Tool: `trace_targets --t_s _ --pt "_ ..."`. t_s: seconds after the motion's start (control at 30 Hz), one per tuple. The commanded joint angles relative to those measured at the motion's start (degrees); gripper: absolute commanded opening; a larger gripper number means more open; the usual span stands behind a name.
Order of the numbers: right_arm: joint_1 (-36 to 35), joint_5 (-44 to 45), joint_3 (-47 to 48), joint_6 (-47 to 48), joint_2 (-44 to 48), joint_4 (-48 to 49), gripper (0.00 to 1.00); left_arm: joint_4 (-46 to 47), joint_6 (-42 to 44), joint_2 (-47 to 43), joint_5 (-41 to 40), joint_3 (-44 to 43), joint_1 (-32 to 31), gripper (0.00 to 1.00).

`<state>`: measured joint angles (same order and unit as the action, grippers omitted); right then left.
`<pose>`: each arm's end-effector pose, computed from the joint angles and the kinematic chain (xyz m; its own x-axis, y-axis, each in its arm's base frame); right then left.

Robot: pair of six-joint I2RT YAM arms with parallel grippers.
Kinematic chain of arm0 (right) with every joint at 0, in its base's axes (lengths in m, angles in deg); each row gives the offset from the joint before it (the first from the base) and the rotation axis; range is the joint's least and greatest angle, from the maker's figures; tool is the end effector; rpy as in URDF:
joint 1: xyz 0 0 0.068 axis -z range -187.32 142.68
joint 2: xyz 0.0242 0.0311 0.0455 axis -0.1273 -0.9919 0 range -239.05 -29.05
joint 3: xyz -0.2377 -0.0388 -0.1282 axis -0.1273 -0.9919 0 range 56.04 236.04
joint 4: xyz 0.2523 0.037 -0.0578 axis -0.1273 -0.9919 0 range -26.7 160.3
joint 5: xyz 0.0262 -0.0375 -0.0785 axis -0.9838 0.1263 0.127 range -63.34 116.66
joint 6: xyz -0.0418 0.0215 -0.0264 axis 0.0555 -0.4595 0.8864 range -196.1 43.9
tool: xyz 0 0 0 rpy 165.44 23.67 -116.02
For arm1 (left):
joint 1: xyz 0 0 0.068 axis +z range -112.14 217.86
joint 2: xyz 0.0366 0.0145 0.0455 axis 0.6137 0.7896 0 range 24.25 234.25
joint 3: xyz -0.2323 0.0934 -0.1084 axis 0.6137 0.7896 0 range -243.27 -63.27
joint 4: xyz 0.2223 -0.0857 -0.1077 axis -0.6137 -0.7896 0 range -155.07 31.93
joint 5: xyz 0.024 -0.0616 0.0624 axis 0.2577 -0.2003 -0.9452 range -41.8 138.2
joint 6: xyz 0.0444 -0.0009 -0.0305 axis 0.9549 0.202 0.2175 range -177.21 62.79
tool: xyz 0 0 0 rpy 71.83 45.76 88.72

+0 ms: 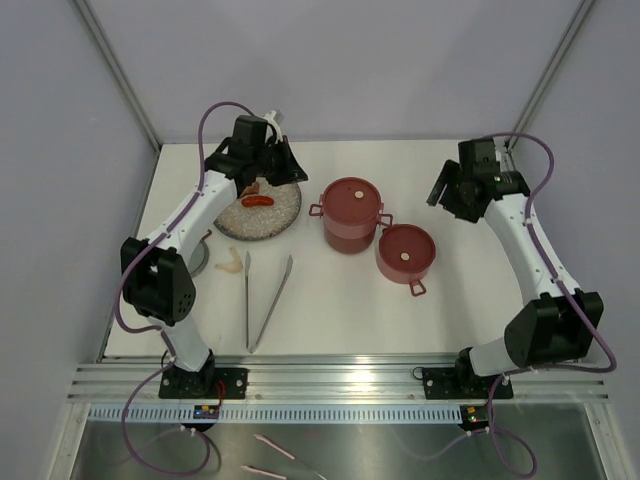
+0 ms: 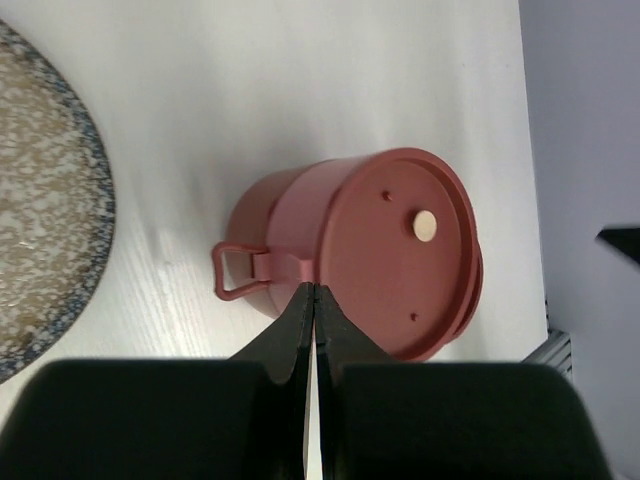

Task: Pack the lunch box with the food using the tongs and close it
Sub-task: Move the packing box to the center of the board, then pick up the packing box from the center of the board.

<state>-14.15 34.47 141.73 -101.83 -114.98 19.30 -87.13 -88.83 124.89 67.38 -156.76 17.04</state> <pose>0.3133 0.0329 0.3506 -0.7121 0.3480 -0.6098 0.3062 0.9355 0.1763 0.3755 -0.1553 0.3384 -0.7761 -0.2346 -0.5853 0.2073 0.7818 -0.5881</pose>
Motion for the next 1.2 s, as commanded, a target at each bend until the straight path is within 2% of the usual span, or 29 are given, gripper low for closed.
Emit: trace_targets --t_s 0.0,0.07,0.2,0.37,0.57,0.7,0.83,1.0,1.17 --pt "-0.4 -5.7 -18.7 -12.0 10.0 4.6 0.74 1.8 0.2 -0.4 -1.9 -2.0 1.4 0.0" --pt "-0.9 -7.0 -28.3 -17.0 16.3 6.7 0.74 2.0 0.2 -0.5 -1.8 -2.0 1.7 0.0" --pt "-2.9 -11.4 -39.6 -28.7 22.8 13.7 0.73 1.6 0.1 0.3 -0.5 -2.5 1.7 0.0" --pt "-5.4 -10.6 -45.4 -34.7 24.1 15.8 0.71 1.3 0.6 0.6 -0.2 -2.7 1.8 0.0" --pt "-5.5 -8.5 -50.0 -39.7 22.7 25.5 0.62 1.1 0.6 1.6 0.1 -2.8 1.7 0.0" --pt "-5.4 -7.3 -48.7 -39.2 18.8 26.4 0.58 0.8 1.0 2.0 0.1 -3.1 1.8 0.0" --pt "-5.4 -4.9 -50.0 -40.2 19.0 29.7 0.52 0.6 1.3 2.4 0.1 -3.1 2.0 0.0" --pt "-5.4 -2.3 -48.7 -39.9 17.6 28.0 0.53 0.3 1.4 2.8 0.2 -3.1 2.2 0.0" --pt "-5.4 -0.4 -53.6 -43.3 23.0 31.9 0.56 0.2 1.4 2.8 0.1 -3.0 2.4 0.0"
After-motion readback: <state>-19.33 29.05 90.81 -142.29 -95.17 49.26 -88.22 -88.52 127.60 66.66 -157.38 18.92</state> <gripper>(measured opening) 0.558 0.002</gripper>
